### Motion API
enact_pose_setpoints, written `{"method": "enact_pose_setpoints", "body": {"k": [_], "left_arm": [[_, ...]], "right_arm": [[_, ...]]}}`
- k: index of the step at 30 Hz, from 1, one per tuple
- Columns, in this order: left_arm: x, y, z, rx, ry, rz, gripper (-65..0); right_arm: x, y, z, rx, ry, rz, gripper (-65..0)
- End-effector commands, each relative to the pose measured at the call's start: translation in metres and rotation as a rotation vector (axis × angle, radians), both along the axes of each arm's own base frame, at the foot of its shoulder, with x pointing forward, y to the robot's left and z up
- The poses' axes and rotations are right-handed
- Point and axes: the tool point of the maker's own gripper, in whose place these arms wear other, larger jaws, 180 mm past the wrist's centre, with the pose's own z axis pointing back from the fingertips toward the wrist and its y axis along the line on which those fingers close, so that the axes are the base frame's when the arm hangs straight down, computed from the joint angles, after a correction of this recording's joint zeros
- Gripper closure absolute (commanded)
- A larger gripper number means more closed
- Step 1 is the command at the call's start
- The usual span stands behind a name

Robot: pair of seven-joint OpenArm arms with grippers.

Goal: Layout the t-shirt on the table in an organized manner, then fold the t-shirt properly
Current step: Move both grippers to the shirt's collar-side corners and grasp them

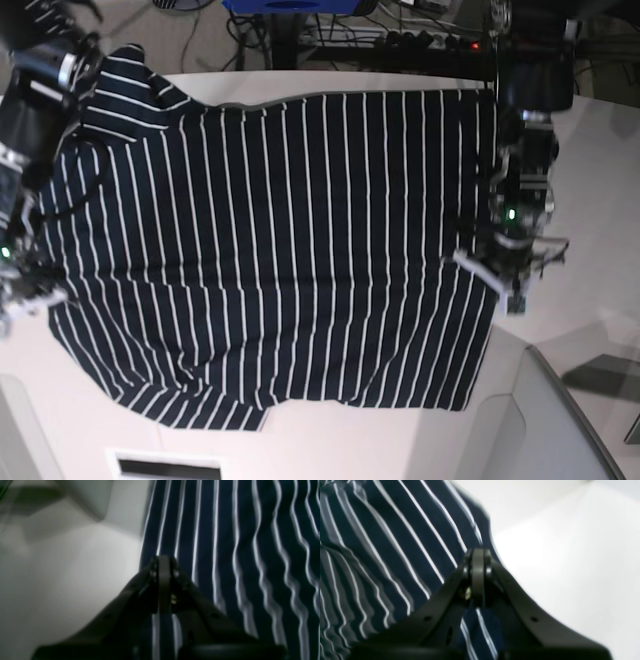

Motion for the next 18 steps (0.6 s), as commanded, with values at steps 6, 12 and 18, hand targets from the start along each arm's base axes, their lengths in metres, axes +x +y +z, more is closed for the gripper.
{"method": "enact_pose_setpoints", "body": {"k": [6, 12, 18], "left_arm": [[-0.058, 0.020, 0.012, -0.089, 0.025, 0.062, 0.0], [-0.105, 0.033, 0.003, -0.229, 0.049, 0.107, 0.0], [-0.147, 0.044, -0.009, -0.223, 0.108, 0.154, -12.2]], "right_arm": [[-0.078, -0.023, 0.006, 0.129, 0.064, -0.112, -10.8], [-0.150, -0.024, -0.015, 0.296, 0.089, -0.191, -29.6], [-0.204, -0.009, -0.027, 0.389, 0.129, -0.192, -49.4]]}}
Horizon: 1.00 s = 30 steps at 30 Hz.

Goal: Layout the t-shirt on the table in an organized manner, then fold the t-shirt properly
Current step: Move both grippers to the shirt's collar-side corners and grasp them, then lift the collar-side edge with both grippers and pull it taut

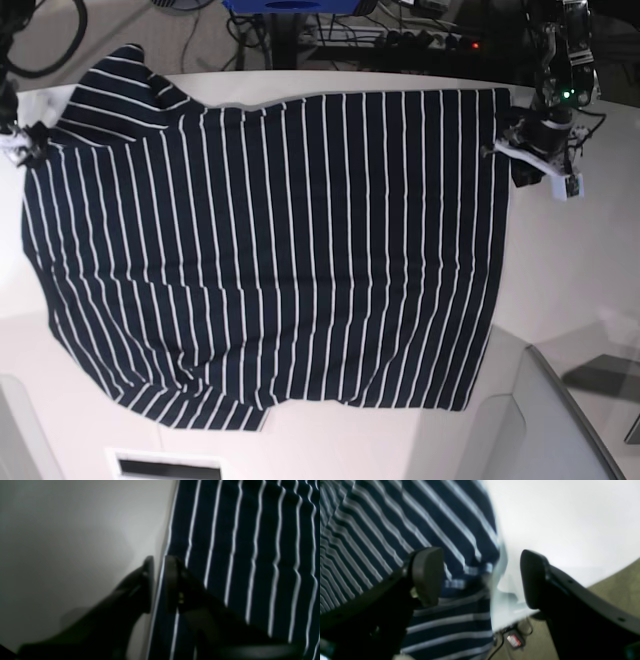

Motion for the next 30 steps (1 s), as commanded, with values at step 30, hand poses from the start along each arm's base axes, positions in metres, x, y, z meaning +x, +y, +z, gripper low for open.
{"method": "enact_pose_setpoints", "body": {"k": [30], "left_arm": [[-0.080, -0.015, -0.008, -0.006, 0.102, 0.000, -19.6]], "right_arm": [[-0.039, 0.103, -0.051, 0.163, 0.143, 0.392, -42.8]]}}
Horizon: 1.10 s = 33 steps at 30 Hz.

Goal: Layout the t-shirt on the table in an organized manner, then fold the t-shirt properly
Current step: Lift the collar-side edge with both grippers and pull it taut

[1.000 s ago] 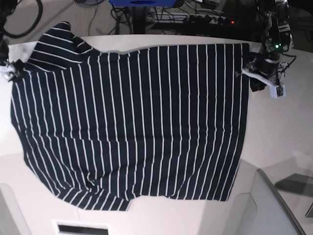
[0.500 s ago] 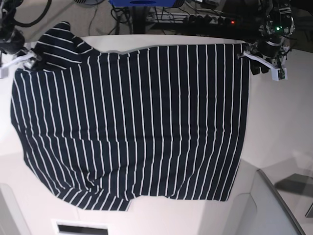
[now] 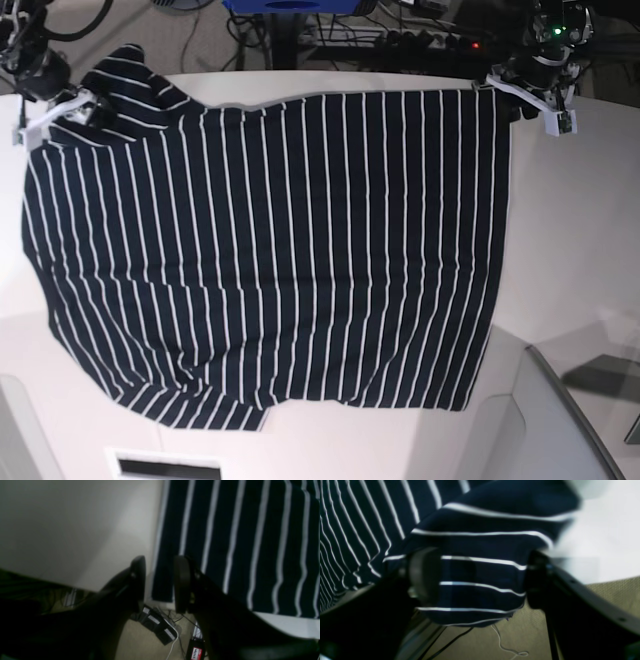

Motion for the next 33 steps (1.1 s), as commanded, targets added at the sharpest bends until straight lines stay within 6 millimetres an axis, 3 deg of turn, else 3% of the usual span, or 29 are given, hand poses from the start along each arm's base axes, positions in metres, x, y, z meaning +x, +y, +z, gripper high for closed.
{"method": "enact_pose_setpoints", "body": {"k": [1, 5, 10, 15, 19, 21, 24, 26, 28, 33], "left_arm": [[0.002, 0.000, 0.006, 0.005, -0.025, -0.003, -19.6], [-0.006, -0.003, 0.001, -0.007, -0.010, 0.009, -19.6], [-0.012, -0.005, -0.001, -0.022, -0.001, 0.021, -19.7], [-0.022, 0.025, 0.012, -0.105, -0.059, 0.187, -19.6], [-0.024, 0.043, 0.019, -0.099, -0.067, 0.207, -21.1], [-0.023, 0.044, 0.020, -0.097, -0.070, 0.209, -28.0], [-0.020, 0.044, 0.021, -0.095, -0.073, 0.194, -47.4], [-0.017, 0.039, 0.022, -0.110, -0.080, 0.162, -55.9], [-0.007, 0.032, 0.023, -0.130, -0.104, 0.129, -55.0], [-0.001, 0.027, 0.003, -0.193, -0.096, 0.112, -43.8]], "right_arm": [[-0.010, 0.011, -0.005, 0.024, 0.042, 0.031, -39.2], [-0.011, 0.018, -0.007, 0.035, 0.049, 0.048, -25.1], [-0.010, 0.016, -0.007, 0.032, 0.049, 0.046, 0.0], [-0.011, 0.016, -0.007, 0.033, 0.053, 0.047, 0.0], [-0.012, 0.018, -0.007, 0.035, 0.055, 0.051, 0.0], [-0.012, 0.018, -0.007, 0.036, 0.055, 0.053, 0.0], [-0.011, 0.018, -0.007, 0.035, 0.054, 0.052, 0.0], [-0.011, 0.018, -0.007, 0.035, 0.054, 0.052, 0.0], [-0.011, 0.018, -0.007, 0.035, 0.052, 0.052, 0.0], [-0.011, 0.018, -0.007, 0.036, 0.054, 0.053, 0.0]]}}
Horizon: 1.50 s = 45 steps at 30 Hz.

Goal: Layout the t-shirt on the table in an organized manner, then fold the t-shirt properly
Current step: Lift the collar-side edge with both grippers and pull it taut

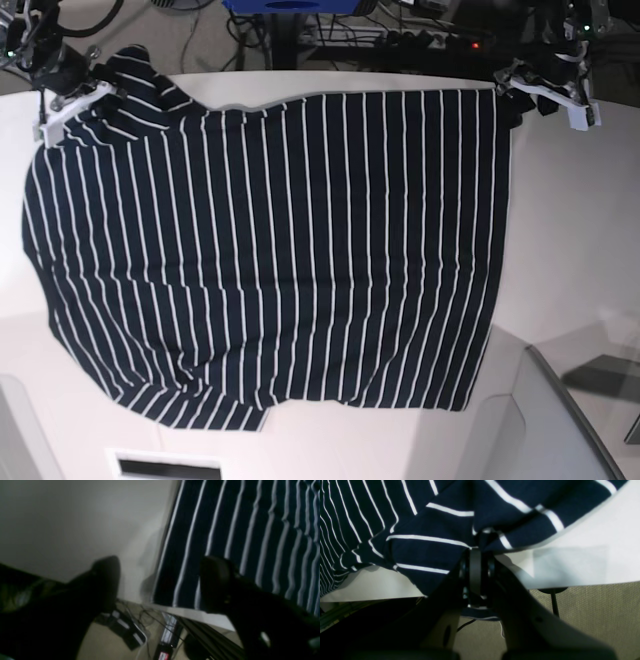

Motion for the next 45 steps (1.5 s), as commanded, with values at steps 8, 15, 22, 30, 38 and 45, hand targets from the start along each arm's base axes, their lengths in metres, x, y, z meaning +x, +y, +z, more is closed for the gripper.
{"method": "enact_pose_setpoints", "body": {"k": [8, 15, 22, 30, 38, 45], "left_arm": [[-0.008, 0.000, -0.014, -0.016, 0.035, 0.000, -42.1], [-0.010, -0.035, -0.033, -0.075, 0.075, -0.071, -42.0], [-0.007, -0.043, -0.035, -0.088, 0.077, -0.088, -37.2], [-0.002, -0.040, -0.030, -0.081, 0.060, -0.089, 0.0], [0.019, -0.040, 0.008, -0.037, -0.038, -0.141, 0.0], [0.014, -0.042, 0.012, -0.028, -0.034, -0.156, 0.0]], "right_arm": [[-0.004, -0.002, 0.000, -0.006, 0.015, 0.012, 0.0], [-0.002, -0.002, 0.000, -0.006, 0.012, 0.012, 0.0], [-0.003, -0.002, 0.000, -0.006, 0.012, 0.011, 0.0], [-0.002, -0.003, 0.002, -0.010, 0.007, 0.011, 0.0], [0.002, -0.003, 0.037, -0.070, -0.071, 0.062, 0.0], [-0.013, -0.001, 0.050, -0.095, -0.073, 0.091, 0.0]]}}
